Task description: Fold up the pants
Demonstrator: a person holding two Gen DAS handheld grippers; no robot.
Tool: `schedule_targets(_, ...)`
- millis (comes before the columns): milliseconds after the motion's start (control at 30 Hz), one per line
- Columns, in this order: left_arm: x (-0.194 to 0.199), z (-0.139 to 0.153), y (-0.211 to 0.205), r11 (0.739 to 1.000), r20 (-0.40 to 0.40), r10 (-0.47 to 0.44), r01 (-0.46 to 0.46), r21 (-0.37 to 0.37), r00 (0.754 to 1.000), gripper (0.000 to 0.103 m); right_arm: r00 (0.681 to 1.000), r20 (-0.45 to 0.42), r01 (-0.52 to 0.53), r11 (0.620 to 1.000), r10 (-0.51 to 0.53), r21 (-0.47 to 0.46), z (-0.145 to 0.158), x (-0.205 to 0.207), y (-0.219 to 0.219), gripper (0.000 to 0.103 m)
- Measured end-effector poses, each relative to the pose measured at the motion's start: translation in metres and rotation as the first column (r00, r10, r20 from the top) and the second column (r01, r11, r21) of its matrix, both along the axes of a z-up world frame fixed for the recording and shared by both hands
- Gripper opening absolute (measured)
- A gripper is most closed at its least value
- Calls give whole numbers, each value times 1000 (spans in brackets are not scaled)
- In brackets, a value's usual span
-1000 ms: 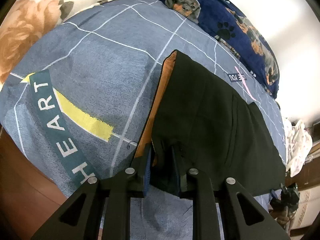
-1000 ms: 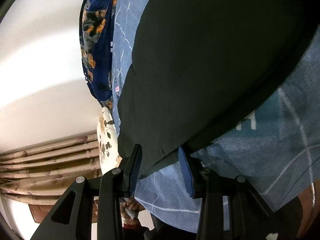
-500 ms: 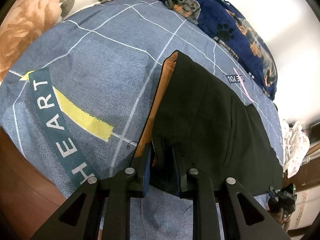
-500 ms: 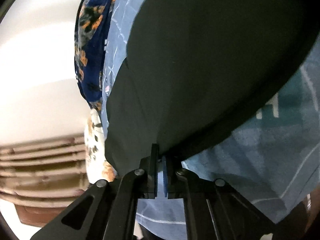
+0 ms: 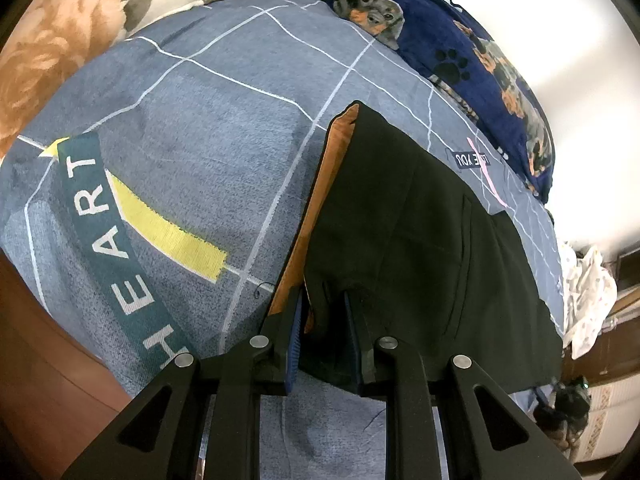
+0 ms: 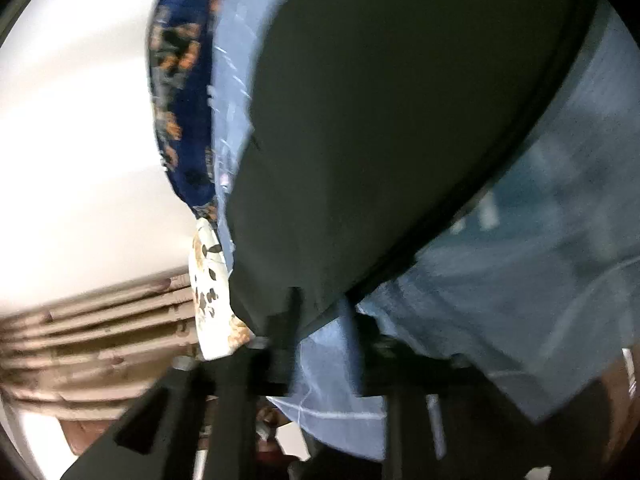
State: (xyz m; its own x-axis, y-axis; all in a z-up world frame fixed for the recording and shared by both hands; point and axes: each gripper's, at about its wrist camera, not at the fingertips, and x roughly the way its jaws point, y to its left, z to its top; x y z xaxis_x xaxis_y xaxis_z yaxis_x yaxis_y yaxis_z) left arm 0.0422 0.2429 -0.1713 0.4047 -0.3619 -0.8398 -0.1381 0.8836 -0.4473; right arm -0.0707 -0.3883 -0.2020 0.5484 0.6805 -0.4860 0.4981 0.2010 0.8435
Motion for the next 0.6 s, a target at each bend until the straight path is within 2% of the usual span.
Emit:
schedule_targets(33, 0, 0, 0, 1000, 0, 1, -1, -2, 1000, 21, 1000, 17, 21, 999, -20, -35, 7, -6, -13, 34)
schedule_targets(100, 0, -1, 1, 1000, -1, 8, -8, -10, 1000, 22, 995, 38, 95, 988, -91, -124, 18, -24, -52, 34)
schedule_targets(133, 0, -1, 1, 1000, 0, 12, -12, -15, 1000, 22, 986, 46, 169, 971, -163, -169, 20, -38, -81, 34)
schedule_targets(200, -1, -1, 2, 999, 0, 19, -19, -26, 1000, 23, 956, 60, 291, 924, -286, -249, 21, -63, -128, 34)
schedule_targets(267, -1, -1, 2, 999, -2, 26, -26, -32, 1000, 23, 899, 74, 432, 844, -432, -317, 20, -99, -180, 35)
schedule_targets(333, 0, -1, 2, 999, -5, 30, -30, -30, 1000, 24, 851, 96, 519, 796, -517, -312, 18, -122, -212, 35)
schedule_targets(400, 0, 0, -1, 999, -4, 30, -30, -21, 1000, 27, 824, 114, 562, 772, -556, -298, 14, -134, -233, 35)
schedule_targets(500, 1, 2, -7, 1000, 2, 25, -25, -3, 1000, 33, 798, 141, 602, 761, -587, -241, 5, -138, -248, 36)
schedule_targets(567, 2, 3, -10, 1000, 7, 17, -17, -4, 1000, 42, 798, 161, 602, 767, -581, -222, 1, -131, -252, 44)
schedule_targets(600, 2, 4, -13, 1000, 12, 8, -8, 1, 1000, 48, 796, 164, 605, 764, -582, -225, 1, -128, -251, 51)
